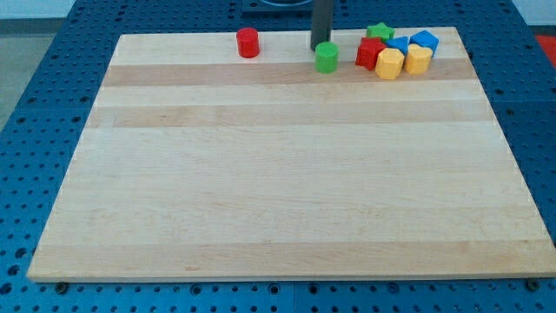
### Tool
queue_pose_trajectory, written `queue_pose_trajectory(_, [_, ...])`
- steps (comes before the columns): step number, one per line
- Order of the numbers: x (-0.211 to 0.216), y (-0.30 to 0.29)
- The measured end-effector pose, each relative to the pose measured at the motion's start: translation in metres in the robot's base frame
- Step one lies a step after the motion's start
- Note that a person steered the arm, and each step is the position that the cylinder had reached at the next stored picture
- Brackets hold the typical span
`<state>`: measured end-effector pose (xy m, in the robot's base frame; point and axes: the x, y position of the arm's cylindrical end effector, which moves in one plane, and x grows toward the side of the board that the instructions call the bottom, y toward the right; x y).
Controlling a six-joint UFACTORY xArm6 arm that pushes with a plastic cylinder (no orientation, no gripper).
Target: Separate the green circle from the green star
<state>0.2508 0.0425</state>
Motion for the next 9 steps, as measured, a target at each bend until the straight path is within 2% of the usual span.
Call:
queue_pose_trajectory(1, [0.048, -0.017])
queue_pose_trajectory(2, [0.075, -0.023])
queue_pose_trajectory(4, [0.001, -0.016])
queue_pose_trajectory(5, [0.012, 0.009])
queue_pose_trajectory(7, [0.106, -0.023])
queue_pose_trajectory(8, [0.120, -0.025])
queue_pose_trajectory(9, [0.067, -0.036])
